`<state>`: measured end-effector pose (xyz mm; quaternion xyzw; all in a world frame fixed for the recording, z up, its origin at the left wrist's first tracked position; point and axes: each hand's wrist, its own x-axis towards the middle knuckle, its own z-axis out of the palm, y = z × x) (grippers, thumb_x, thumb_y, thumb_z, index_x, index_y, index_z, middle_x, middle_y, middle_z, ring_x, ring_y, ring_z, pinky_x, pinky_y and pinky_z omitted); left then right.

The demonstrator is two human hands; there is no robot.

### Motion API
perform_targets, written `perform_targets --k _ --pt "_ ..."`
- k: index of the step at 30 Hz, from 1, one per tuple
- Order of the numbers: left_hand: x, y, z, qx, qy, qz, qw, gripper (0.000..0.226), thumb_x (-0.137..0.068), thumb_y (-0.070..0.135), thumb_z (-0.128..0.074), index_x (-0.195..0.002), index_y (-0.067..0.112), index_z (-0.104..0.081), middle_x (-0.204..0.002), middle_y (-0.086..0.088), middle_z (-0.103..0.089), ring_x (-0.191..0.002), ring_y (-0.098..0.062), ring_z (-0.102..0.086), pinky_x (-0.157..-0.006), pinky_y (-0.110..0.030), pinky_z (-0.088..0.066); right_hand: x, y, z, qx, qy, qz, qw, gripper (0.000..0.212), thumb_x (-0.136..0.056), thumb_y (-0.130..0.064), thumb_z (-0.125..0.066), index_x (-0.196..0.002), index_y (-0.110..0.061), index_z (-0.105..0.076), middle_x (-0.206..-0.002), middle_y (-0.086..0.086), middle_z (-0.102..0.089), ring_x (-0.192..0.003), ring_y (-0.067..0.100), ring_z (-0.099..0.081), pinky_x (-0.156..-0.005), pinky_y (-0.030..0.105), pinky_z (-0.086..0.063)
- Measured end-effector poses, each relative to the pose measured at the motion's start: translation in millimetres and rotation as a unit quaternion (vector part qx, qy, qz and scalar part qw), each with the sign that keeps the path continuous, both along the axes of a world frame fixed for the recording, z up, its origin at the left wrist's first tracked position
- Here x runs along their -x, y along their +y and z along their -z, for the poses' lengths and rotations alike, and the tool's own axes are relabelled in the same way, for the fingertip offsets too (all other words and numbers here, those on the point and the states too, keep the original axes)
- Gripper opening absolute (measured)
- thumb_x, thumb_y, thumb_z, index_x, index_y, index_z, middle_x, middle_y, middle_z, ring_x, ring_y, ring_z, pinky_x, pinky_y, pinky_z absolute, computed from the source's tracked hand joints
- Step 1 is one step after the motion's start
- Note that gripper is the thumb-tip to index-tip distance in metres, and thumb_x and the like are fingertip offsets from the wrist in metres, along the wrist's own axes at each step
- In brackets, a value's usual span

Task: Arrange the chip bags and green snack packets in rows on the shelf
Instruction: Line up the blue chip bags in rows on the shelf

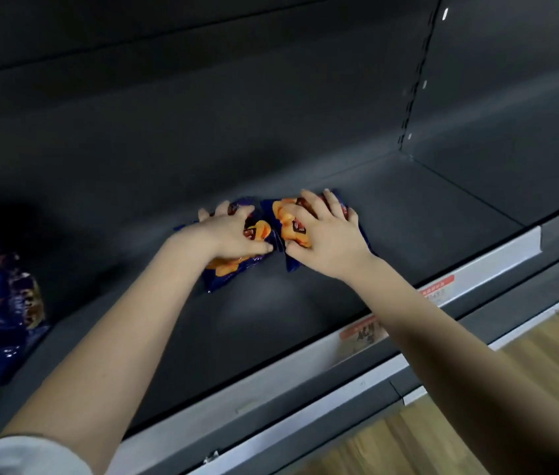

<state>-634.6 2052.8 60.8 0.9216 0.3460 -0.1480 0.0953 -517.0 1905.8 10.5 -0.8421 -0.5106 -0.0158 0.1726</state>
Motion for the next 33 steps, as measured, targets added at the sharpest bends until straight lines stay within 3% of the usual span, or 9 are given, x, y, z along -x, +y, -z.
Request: perform_targets --k 2,5,9,15,20,23,28,31,33 --pt "-8 4 -17 -0.043 -0.024 0.001 0.999 0.082 -0.078 0.071 -0.049 -0.146 0.032 -0.023 -0.155 -0.010 -0.017 -0.138 -0.041 -0.022 -0.110 -0.052 -0.029 -8 -7 -1 -0.010 -0.001 -0.041 0.999 0.062 -0.085 -0.048 -0.050 -0.144 -0.042 -0.031 -0.157 -0.005 -0.016 -0.145 0.033 -0.004 -0.110 0.063 -0.017" --pt "-31 -10 -29 -0.099 -0.197 -0.013 0.975 0.056 -0.089 0.060 -0.041 -0.133 0.026 -0.044 -0.133 -0.012 -0.051 -0.120 -0.034 -0.049 -0.098 -0.050 -0.042 -19 -26 -5 -0.025 -0.027 -0.099 0.994 0.066 -0.075 -0.055 -0.039 -0.139 -0.038 -0.043 -0.153 -0.002 -0.029 -0.143 0.033 -0.017 -0.105 0.058 -0.030" --pt "-82 -56 -18 0.036 -0.262 0.006 0.964 0.040 -0.095 0.049 -0.041 -0.117 0.021 -0.060 -0.121 -0.004 -0.063 -0.112 -0.025 -0.056 -0.094 -0.033 -0.045 -40 -67 -3 -0.060 -0.064 -0.151 0.985 0.064 -0.071 -0.050 -0.044 -0.131 -0.031 -0.055 -0.143 0.003 -0.045 -0.133 0.036 -0.036 -0.090 0.053 -0.044" --pt "-153 -123 2 0.198 -0.278 0.036 0.939 0.038 -0.099 0.041 -0.036 -0.075 0.024 -0.060 -0.082 0.003 -0.063 -0.089 -0.020 -0.060 -0.072 -0.028 -0.039 -95 -126 1 -0.088 -0.109 -0.151 0.979 0.056 -0.074 -0.047 -0.048 -0.126 -0.030 -0.060 -0.136 0.006 -0.051 -0.132 0.034 -0.038 -0.093 0.050 -0.045" --pt "-190 -157 11 0.228 -0.336 0.009 0.914 0.048 -0.096 0.054 -0.030 -0.108 0.023 -0.065 -0.107 0.001 -0.067 -0.102 -0.016 -0.060 -0.093 -0.034 -0.045 -140 -158 0 -0.093 -0.165 -0.121 0.975 0.047 -0.082 -0.049 -0.047 -0.122 -0.029 -0.062 -0.139 0.005 -0.050 -0.133 0.036 -0.037 -0.103 0.061 -0.032" --pt "-207 -171 16 0.227 -0.388 -0.026 0.893 0.046 -0.092 0.054 -0.044 -0.124 0.022 -0.054 -0.118 0.004 -0.060 -0.113 -0.014 -0.056 -0.092 -0.025 -0.041 -167 -178 1 -0.118 -0.175 -0.049 0.976 0.050 -0.082 -0.054 -0.047 -0.123 -0.027 -0.060 -0.140 0.009 -0.049 -0.130 0.040 -0.040 -0.099 0.067 -0.033" --pt "-226 -187 21 0.237 -0.474 -0.094 0.843 0.064 -0.083 0.040 -0.067 -0.136 0.019 -0.040 -0.112 0.007 -0.055 -0.104 -0.011 -0.056 -0.089 -0.026 -0.045 -206 -198 0 -0.176 -0.096 0.033 0.979 0.056 -0.091 -0.054 -0.042 -0.134 -0.019 -0.049 -0.147 0.017 -0.037 -0.133 0.045 -0.033 -0.102 0.063 -0.035" --pt "-236 -185 22 0.267 -0.519 -0.110 0.805 0.062 -0.082 0.034 -0.070 -0.134 0.020 -0.039 -0.113 0.008 -0.055 -0.110 -0.014 -0.056 -0.096 -0.035 -0.048 -221 -196 -6 -0.240 0.063 0.057 0.967 0.064 -0.091 -0.047 -0.052 -0.146 -0.022 -0.031 -0.155 0.012 -0.017 -0.140 0.035 -0.024 -0.103 0.046 -0.040" --pt "-243 -186 23 0.292 -0.543 -0.119 0.778 0.061 -0.083 0.032 -0.069 -0.134 0.020 -0.037 -0.118 0.007 -0.055 -0.111 -0.013 -0.056 -0.097 -0.036 -0.048 -226 -186 -13 -0.279 0.185 0.059 0.940 0.079 -0.087 -0.039 -0.064 -0.150 -0.022 -0.020 -0.154 0.007 -0.019 -0.141 0.023 -0.024 -0.101 0.032 -0.040"
